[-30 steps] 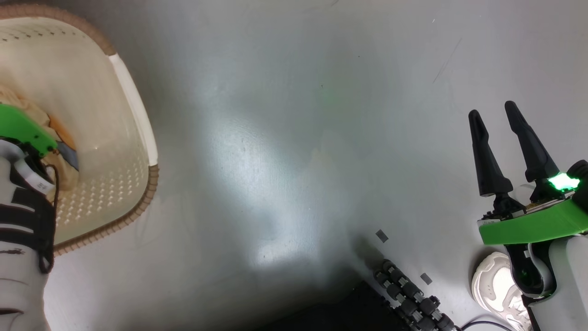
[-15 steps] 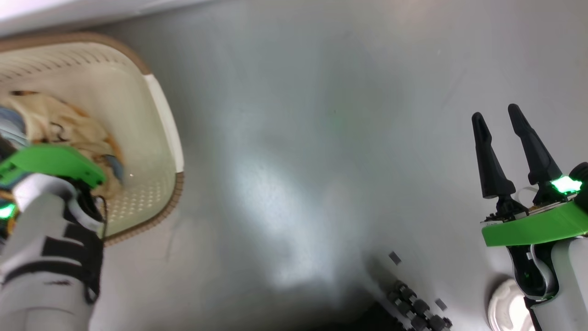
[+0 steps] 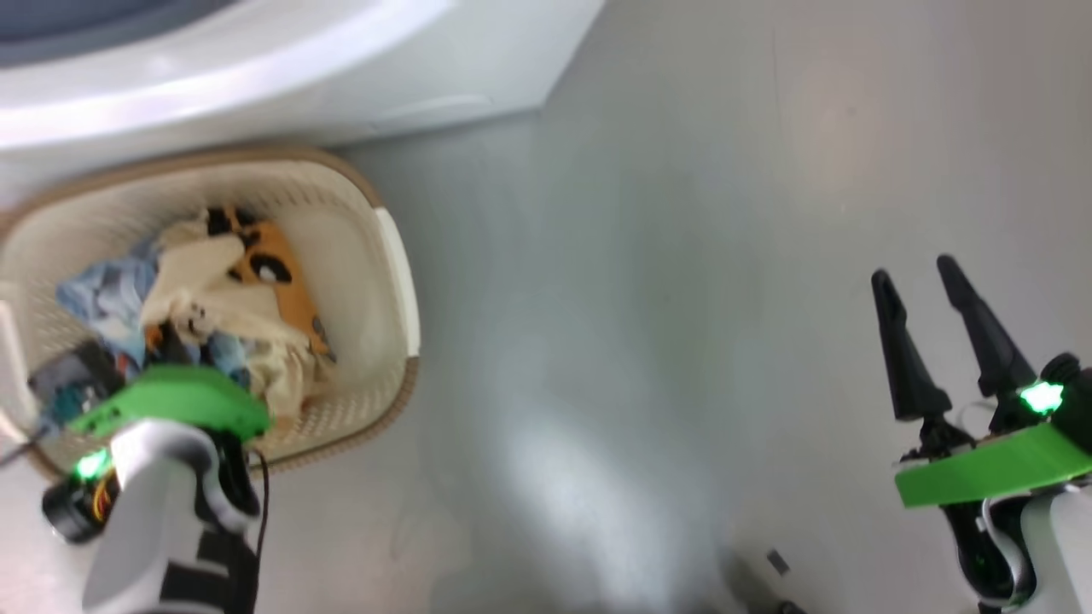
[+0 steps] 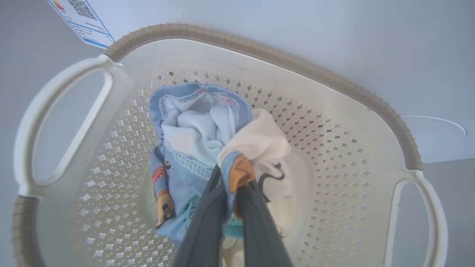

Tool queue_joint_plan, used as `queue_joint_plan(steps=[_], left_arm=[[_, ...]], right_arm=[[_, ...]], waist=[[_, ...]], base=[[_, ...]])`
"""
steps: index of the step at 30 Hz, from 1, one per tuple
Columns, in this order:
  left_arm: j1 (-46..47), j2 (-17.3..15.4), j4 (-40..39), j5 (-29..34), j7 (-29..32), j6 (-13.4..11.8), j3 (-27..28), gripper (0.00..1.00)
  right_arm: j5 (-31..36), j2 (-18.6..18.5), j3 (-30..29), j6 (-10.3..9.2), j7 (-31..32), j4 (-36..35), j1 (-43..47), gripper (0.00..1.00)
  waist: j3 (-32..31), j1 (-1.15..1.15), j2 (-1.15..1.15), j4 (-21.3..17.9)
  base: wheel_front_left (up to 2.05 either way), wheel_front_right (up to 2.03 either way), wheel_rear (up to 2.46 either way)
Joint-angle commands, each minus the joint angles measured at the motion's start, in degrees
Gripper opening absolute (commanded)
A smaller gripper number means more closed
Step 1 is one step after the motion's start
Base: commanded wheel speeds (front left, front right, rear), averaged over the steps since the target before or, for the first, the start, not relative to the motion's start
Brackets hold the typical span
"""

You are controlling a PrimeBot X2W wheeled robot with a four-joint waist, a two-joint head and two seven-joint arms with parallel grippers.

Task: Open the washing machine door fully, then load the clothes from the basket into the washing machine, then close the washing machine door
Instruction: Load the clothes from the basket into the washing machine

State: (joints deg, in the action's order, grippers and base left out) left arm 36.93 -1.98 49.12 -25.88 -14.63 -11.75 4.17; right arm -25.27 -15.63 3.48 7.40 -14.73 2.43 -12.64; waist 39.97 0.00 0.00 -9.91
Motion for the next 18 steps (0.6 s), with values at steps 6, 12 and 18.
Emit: queue_joint_plan(steps=[6, 12, 18], left_arm=[[-11.1, -0.9, -8.5, 0.0, -0.4, 0.9, -0.5, 0.0], [-17.4, -0.9, -16.4, -1.6, -0.4, -0.6, -4.4, 0.0], [-23.5, -0.9, -24.5, -1.7, -0.4, -2.4, -8.8, 0.0]], right_arm=[[1.4, -0.6, 1.4, 0.09, -0.3, -0.3, 5.6, 1.0], [2.5, 0.1, 1.0, 0.09, -0.3, -0.1, 7.6, 1.0], [3.6, 0.7, 1.1, 0.09, -0.3, 0.0, 9.3, 1.0]], waist=[[-12.5, 0.0, 0.0, 3.8], [-17.3, 0.0, 0.0, 4.7], [-21.2, 0.0, 0.0, 5.6]], base=[[0.0, 0.0, 0.0], [0.0, 0.0, 0.0], [0.0, 0.0, 0.0]])
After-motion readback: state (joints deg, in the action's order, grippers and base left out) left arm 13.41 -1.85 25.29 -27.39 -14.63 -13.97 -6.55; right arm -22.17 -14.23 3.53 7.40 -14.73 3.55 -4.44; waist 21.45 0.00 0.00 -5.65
